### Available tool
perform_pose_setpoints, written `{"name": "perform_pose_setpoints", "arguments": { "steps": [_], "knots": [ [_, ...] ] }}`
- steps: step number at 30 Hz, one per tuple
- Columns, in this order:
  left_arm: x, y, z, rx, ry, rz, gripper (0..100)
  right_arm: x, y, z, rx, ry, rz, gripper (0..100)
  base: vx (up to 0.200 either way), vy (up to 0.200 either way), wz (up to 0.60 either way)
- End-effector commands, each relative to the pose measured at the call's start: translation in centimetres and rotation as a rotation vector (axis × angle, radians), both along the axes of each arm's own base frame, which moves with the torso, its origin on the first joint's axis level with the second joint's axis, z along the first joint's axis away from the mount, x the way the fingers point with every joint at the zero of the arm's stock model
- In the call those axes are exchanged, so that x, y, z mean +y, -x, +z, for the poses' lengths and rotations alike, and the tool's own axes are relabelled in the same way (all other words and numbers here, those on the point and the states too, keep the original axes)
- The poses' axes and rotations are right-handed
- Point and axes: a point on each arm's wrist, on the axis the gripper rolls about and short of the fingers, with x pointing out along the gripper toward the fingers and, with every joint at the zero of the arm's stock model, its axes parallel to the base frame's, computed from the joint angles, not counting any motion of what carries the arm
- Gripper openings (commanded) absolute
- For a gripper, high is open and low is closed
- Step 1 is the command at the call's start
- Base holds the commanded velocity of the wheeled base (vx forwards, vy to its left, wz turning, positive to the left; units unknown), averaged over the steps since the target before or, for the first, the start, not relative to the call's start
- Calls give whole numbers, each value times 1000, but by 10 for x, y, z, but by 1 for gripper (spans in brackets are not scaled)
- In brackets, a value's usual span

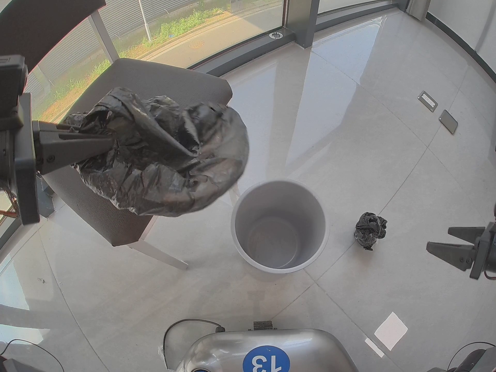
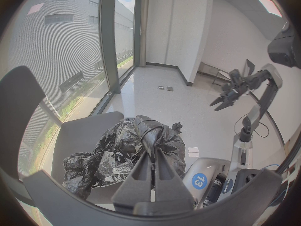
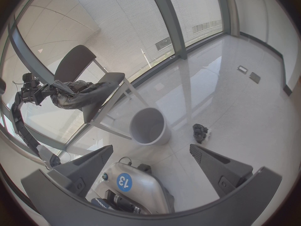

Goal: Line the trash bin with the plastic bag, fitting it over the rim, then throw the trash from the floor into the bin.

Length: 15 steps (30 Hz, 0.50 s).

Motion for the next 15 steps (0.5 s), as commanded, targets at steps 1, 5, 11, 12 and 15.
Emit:
{"name": "perform_pose_setpoints", "arguments": {
  "steps": [1, 5, 11, 12, 15],
  "knots": [
    [-9, 7, 8, -16, 6, -80, 0, 15, -40, 3, 87, -4, 74, 100, 0, 0, 0],
    [-12, 4, 8, -16, 9, -87, 0, 23, -65, 11, 103, -31, 114, 100, 0, 0, 0],
    [-22, -6, 11, -38, 34, -71, 0, 40, -89, 15, 139, -57, 185, 100, 0, 0, 0],
    [-23, -8, 12, -44, 39, -65, 0, 43, -90, 14, 144, -55, 195, 100, 0, 0, 0],
    [-27, -12, 14, -51, 45, -52, 0, 50, -95, 10, 159, -46, 219, 100, 0, 0, 0]
  ]
}}
